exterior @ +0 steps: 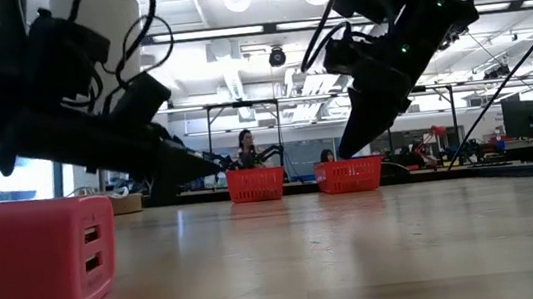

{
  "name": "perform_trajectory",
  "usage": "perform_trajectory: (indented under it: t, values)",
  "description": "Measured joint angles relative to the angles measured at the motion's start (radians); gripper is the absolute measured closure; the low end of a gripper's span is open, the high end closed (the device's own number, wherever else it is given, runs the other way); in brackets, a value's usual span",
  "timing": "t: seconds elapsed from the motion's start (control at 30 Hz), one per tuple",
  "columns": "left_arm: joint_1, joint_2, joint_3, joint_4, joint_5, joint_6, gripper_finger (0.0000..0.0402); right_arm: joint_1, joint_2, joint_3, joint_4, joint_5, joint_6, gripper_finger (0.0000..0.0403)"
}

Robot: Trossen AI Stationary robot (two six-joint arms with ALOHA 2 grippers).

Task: Pick & Place Office items
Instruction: Put the white charger adapter into the right red bin

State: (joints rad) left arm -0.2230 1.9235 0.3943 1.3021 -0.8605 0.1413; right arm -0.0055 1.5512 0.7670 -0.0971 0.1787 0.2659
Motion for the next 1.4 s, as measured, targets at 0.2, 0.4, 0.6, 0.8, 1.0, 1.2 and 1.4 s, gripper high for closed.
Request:
perform_trajectory:
  t: [0.2,0.4,0.6,0.8,1.0,1.2,1.4]
  values:
    - [-0.036,-0.068,0.002,-0.009,-0.034,0.087,0.0275,0.000,0.000,0.000,0.067,-0.070,0.026,0.0220]
    - [-0.066,-0.107,0.041,-0.007,-0.089,0.268,0.0275,0.000,0.000,0.000,0.264,-0.245,0.030,0.0220]
    - [-0.086,-0.109,0.148,-0.005,-0.090,0.547,0.0275,-0.005,0.000,0.000,0.470,-0.326,0.077,0.0220]
    - [-0.118,-0.109,0.259,-0.004,-0.090,0.843,0.0275,-0.035,0.000,0.000,0.573,-0.319,0.080,0.0220]
    - [-0.147,-0.109,0.317,-0.004,-0.126,1.009,0.0275,-0.042,0.000,0.000,0.645,-0.369,0.079,0.0220]
    - [-0.149,-0.109,0.321,-0.005,-0.140,1.041,0.0275,-0.042,0.000,0.000,0.679,-0.443,0.078,0.0202]
    - [-0.149,-0.110,0.321,-0.005,-0.127,1.040,0.0275,-0.042,0.000,0.000,0.679,-0.329,0.119,0.0129]
